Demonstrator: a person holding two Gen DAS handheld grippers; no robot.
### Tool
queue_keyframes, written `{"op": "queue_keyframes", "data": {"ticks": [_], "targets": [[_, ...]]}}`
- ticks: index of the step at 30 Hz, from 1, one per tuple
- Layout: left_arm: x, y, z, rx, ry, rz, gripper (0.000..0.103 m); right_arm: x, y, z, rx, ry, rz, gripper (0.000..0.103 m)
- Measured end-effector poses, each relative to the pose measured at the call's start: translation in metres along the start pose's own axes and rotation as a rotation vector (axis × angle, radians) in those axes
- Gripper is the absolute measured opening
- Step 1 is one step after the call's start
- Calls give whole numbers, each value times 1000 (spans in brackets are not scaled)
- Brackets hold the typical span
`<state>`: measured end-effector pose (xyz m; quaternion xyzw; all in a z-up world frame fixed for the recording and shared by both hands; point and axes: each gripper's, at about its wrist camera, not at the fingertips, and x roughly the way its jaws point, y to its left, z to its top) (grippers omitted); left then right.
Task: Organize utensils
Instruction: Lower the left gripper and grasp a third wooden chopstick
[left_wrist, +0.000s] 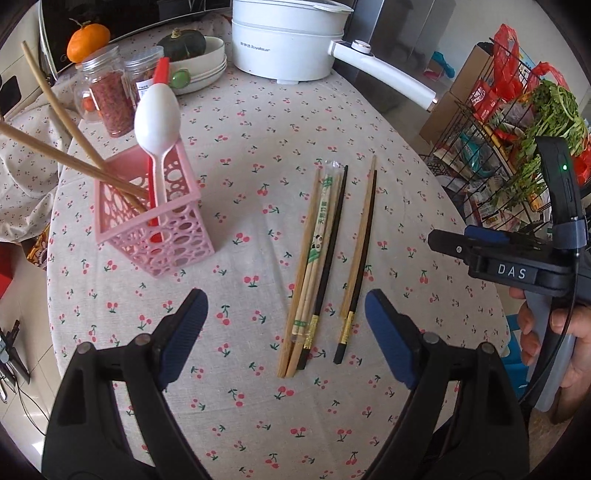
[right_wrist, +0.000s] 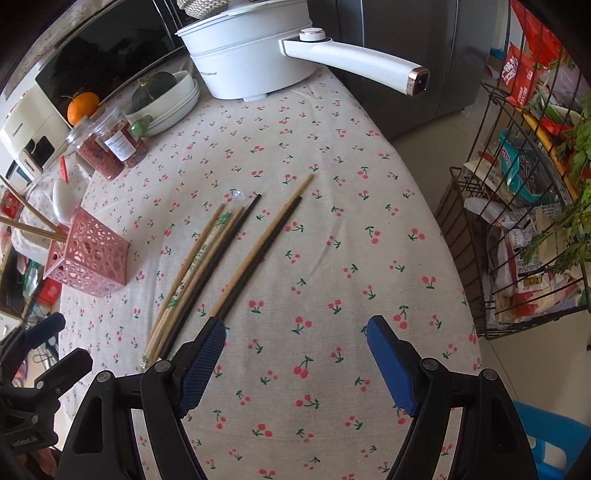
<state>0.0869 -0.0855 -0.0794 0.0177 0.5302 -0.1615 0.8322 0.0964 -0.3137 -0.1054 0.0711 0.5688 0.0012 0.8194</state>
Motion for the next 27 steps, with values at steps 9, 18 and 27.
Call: {"op": "queue_keyframes", "data": {"ticks": [9, 18, 27], "targets": [[62, -17, 38, -15, 105, -10, 23, 7, -12, 9, 2, 17, 12, 80], [110, -24, 68, -46, 148, 27, 14, 19, -19, 15, -13, 41, 9, 81], [125, -36, 76, -2, 175, 98, 14, 23, -25, 21, 0, 46, 5, 81]]}}
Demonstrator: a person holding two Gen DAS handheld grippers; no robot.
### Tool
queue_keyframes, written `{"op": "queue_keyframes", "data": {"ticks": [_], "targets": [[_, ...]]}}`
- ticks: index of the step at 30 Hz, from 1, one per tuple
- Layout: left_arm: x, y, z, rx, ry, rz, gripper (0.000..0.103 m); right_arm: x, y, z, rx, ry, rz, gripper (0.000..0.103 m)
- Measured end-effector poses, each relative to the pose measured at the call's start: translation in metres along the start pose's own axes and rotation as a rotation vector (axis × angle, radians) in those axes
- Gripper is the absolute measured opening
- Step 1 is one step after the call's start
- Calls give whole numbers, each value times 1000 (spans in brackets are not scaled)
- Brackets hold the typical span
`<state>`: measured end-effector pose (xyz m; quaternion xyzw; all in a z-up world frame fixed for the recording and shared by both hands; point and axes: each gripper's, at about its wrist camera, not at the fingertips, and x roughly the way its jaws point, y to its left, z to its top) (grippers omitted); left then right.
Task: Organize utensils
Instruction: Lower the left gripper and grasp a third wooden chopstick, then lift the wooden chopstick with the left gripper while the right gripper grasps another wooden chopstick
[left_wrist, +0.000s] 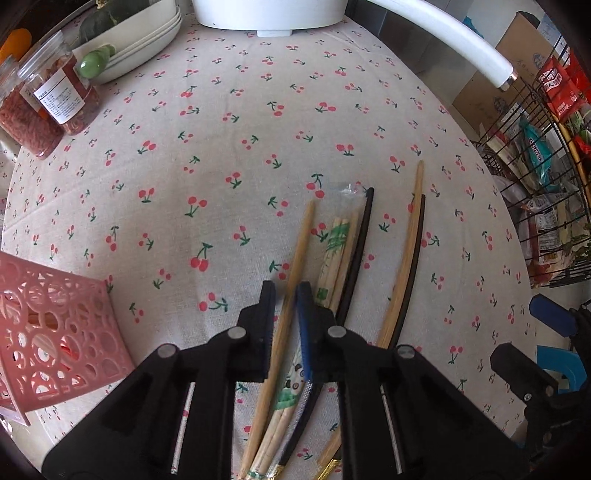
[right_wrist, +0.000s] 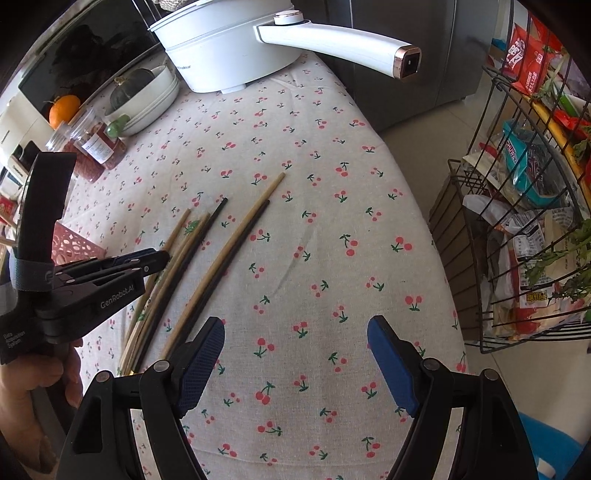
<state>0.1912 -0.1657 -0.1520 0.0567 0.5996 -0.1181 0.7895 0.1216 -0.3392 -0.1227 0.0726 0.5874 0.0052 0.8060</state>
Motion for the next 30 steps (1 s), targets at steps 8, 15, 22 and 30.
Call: {"op": "queue_keyframes", "data": {"ticks": [8, 15, 22, 30], "targets": [[-16, 1, -4, 25, -32, -16, 9, 3, 0, -2, 13, 16, 0, 81], [-96, 24, -48, 49, -172, -113, 7, 10, 5, 0, 30, 32, 21, 81], [-145, 67, -94, 19, -332, -147, 7, 20, 14, 10, 68, 18, 21, 81], [-156, 108, -115, -37, -374, -125, 7, 40, 34, 31, 80, -12, 1, 81]]}}
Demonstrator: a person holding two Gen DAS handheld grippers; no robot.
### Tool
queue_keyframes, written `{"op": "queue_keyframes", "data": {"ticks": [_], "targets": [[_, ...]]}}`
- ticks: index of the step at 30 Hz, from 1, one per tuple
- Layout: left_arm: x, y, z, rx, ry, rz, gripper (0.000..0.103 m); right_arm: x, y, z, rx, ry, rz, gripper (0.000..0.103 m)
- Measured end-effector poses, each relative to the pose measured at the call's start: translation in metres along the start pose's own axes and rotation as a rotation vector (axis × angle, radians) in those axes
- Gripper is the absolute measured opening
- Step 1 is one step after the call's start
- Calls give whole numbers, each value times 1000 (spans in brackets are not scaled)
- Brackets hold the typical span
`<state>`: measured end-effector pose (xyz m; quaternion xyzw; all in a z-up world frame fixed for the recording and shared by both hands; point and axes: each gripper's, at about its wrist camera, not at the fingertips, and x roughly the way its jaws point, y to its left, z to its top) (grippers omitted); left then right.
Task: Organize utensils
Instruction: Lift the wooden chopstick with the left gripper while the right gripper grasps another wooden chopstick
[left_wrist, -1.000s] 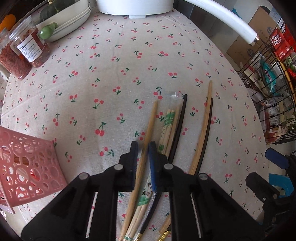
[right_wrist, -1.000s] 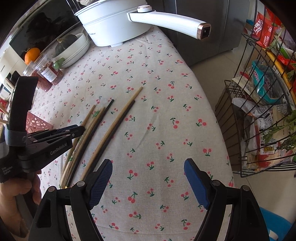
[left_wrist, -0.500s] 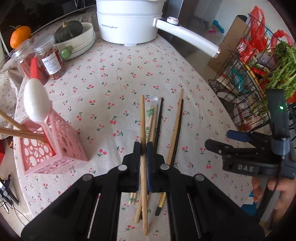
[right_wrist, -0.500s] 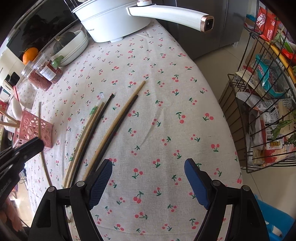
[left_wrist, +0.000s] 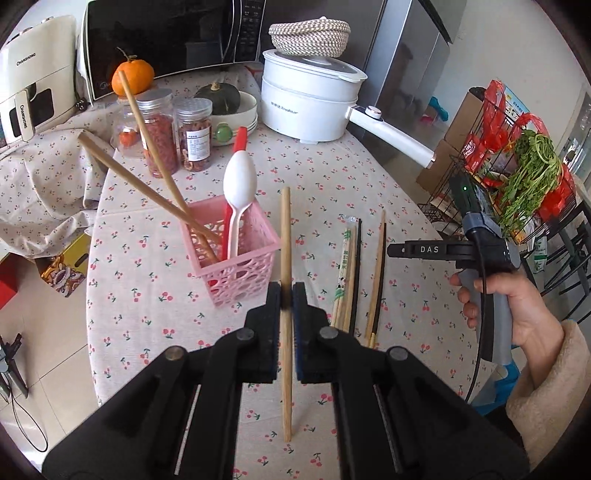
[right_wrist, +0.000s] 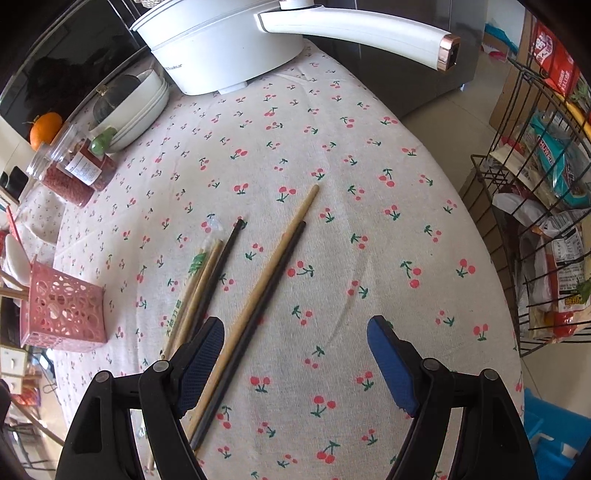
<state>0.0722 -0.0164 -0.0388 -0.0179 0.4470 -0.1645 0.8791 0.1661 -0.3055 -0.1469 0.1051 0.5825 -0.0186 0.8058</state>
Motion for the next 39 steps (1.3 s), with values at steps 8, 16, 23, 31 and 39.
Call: {"op": "queue_keyframes", "data": {"ticks": [8, 16, 23, 31, 39], "targets": [[-10, 20, -5, -27, 4, -53, 7, 26, 24, 24, -33, -37, -85, 64], [-13, 29, -6, -51, 8, -82, 7, 37, 33, 41, -82, -103, -157, 49], [-7, 32, -5, -69, 21, -78, 7, 34, 33, 44, -94, -112, -80, 9], [-12, 33, -5, -68, 7, -88, 7, -14, 27, 37, -41, -170, 127, 1], [-11, 28, -6, -65, 9, -95, 7, 5, 21, 16, 31, 5, 202, 19]]}}
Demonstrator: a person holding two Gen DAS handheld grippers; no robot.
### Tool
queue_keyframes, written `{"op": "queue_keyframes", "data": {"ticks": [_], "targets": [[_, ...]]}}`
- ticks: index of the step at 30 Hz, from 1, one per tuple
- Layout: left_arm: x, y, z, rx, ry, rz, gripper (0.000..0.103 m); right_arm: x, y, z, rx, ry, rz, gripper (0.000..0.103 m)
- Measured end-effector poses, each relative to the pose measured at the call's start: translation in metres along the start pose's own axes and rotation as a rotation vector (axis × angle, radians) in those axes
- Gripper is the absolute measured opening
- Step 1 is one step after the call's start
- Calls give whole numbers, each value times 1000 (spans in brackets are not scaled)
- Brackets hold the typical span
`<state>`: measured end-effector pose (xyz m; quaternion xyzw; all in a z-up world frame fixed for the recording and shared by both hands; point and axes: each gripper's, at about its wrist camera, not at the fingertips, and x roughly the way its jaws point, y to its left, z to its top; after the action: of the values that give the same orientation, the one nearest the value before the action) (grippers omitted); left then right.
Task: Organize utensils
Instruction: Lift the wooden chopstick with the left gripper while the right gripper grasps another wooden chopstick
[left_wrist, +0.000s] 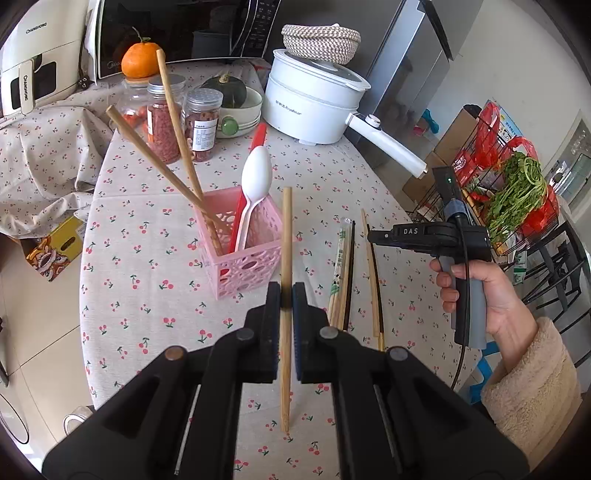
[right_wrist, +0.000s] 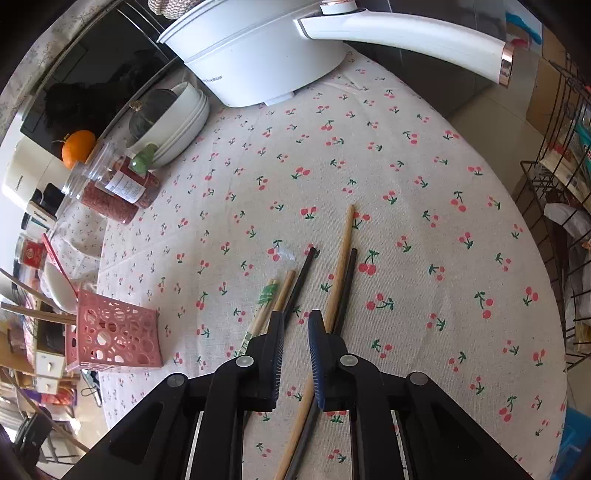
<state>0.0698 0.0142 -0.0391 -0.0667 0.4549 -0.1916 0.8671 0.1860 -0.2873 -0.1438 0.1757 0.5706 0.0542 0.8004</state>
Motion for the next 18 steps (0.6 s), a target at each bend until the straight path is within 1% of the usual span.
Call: {"op": "queue_keyframes", "data": {"ticks": [2, 5, 8, 10, 11, 14, 17, 18], "targets": [[0, 0, -1, 3, 2, 2, 7, 6, -2, 0, 15, 19, 2, 20], [-1, 3, -1, -2, 3, 3, 7, 14, -5, 0, 24, 40, -34, 21], [1, 6, 1, -16, 8, 0, 7, 15, -8, 2, 37, 41, -31, 21], [1, 7, 1, -21, 10, -2, 7, 20, -7, 2, 37, 61, -70, 21], [2, 7, 1, -22, 10, -2, 7, 20, -5, 2, 27, 54, -83, 22], [3, 5, 2, -18, 9, -1, 7, 24, 12, 2, -57, 46, -180, 22], [3, 4, 2, -17, 9, 1, 7, 33, 41, -8, -230, 21, -351, 21], [2, 4, 2, -17, 6, 1, 7, 35, 48, -11, -265, 10, -384, 12]]}}
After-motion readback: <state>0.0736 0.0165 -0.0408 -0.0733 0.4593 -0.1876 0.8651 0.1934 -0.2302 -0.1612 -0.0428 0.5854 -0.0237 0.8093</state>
